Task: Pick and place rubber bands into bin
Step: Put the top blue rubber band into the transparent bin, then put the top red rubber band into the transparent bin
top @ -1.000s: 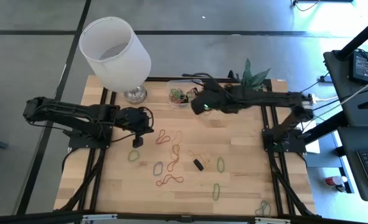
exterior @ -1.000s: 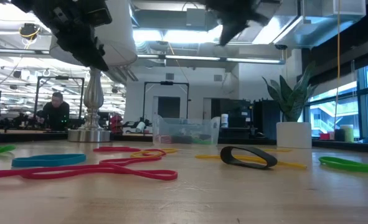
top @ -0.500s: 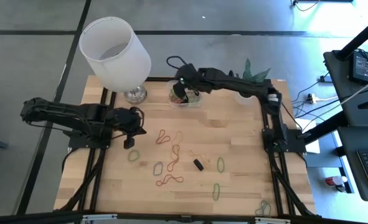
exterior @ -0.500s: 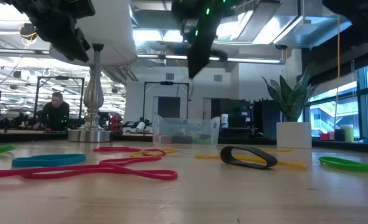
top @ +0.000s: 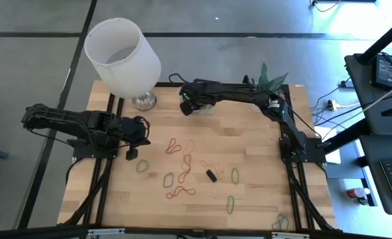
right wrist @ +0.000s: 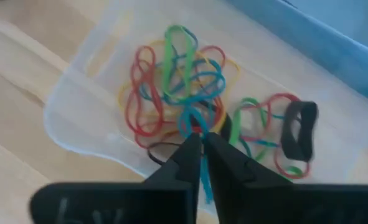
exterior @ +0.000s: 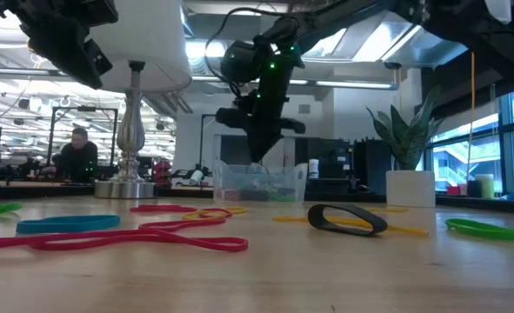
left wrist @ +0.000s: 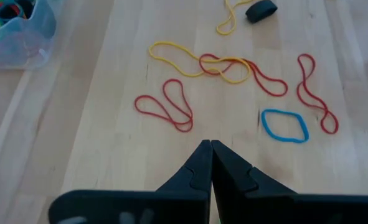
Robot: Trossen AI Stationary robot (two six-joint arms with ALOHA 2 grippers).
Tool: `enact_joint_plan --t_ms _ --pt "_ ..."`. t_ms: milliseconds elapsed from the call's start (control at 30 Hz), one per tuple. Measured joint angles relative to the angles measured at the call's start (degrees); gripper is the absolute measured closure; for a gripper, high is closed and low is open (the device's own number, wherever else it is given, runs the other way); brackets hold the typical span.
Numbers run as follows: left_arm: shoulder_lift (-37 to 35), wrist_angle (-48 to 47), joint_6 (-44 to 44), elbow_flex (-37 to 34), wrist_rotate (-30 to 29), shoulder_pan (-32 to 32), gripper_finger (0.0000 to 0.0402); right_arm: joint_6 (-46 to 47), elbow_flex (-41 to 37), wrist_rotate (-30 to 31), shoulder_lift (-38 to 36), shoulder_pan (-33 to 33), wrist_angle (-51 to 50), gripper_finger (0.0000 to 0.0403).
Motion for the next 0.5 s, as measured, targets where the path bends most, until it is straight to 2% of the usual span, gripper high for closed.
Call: enact_joint_plan --t_ms 300,500 --pt "-0.11 -0.22 -0.48 0.0 0.03 0.0 0.0399 -0.28 1.1 -0.72 -0.98 0.0 3.12 0.028" --pt "-0.08 -0.21 -2.86 0.0 0.04 0.0 0.04 0.67 2.97 -0.7 -1.13 0.01 -0.69 0.0231"
